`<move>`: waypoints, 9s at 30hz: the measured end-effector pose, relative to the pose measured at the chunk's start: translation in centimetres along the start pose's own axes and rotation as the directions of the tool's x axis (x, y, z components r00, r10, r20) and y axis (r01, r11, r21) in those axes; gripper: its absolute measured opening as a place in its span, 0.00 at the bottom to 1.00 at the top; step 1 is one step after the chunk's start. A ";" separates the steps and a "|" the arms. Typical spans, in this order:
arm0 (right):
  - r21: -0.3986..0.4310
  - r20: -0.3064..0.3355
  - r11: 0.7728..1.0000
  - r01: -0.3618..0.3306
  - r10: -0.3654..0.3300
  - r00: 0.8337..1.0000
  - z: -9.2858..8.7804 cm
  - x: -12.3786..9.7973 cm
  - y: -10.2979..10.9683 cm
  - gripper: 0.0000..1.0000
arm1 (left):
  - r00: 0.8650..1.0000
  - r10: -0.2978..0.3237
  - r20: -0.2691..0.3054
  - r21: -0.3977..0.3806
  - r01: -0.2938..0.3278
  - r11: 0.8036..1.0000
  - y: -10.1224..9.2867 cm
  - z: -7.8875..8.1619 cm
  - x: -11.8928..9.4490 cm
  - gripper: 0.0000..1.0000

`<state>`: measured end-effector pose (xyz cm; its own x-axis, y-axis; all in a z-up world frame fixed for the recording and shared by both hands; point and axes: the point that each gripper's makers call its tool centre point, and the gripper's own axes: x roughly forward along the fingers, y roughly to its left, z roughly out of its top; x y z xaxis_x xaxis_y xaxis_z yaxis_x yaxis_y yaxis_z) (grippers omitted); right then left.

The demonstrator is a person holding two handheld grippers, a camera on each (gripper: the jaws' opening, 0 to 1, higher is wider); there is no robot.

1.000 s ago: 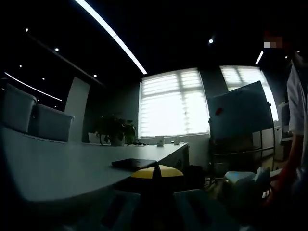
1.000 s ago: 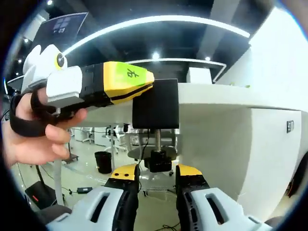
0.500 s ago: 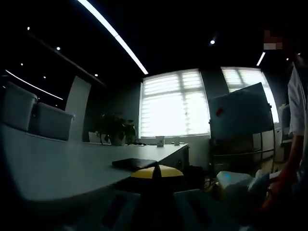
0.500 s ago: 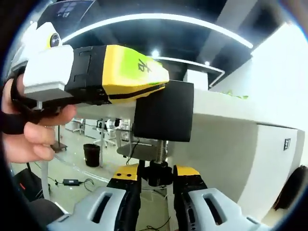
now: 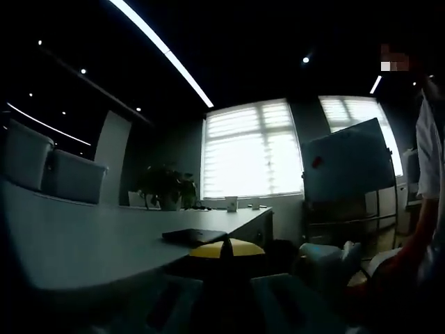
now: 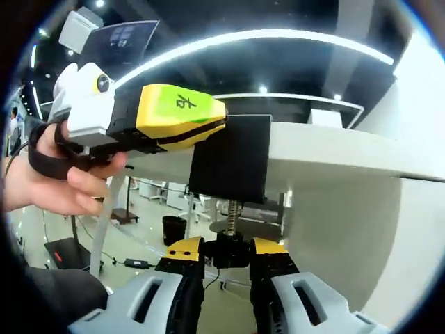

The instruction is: Clamp the fixed fixture on the desktop, loosen the retaining clip, secure it to the edge of the desk, and tighten the retaining clip.

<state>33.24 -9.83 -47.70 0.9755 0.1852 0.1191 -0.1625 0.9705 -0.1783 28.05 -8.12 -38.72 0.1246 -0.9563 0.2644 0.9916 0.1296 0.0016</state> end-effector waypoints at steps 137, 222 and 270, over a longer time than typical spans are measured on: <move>0.029 0.032 0.976 -0.215 0.214 0.976 -0.9 1.4 0.4 0.26 | 0.999 0.032 -0.015 0.075 -0.031 0.997 -0.1 -0.4 -0.1 0.01; 0.107 -0.074 0.947 0.302 -0.295 0.953 -0.4 -2.6 -1.7 0.38 | 1.000 0.019 0.024 0.042 -0.020 0.999 0.1 -0.3 -0.3 0.01; 0.030 0.008 0.949 -0.313 0.313 0.950 -0.6 1.8 1.3 0.27 | 0.999 0.010 0.035 0.035 -0.011 0.999 0.1 -0.3 -0.3 0.01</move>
<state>34.93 -8.30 -48.35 0.8745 0.4807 0.0650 -0.4640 0.8680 -0.1769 28.10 -7.88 -39.06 0.1327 -0.9454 0.2976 0.9883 0.1489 0.0324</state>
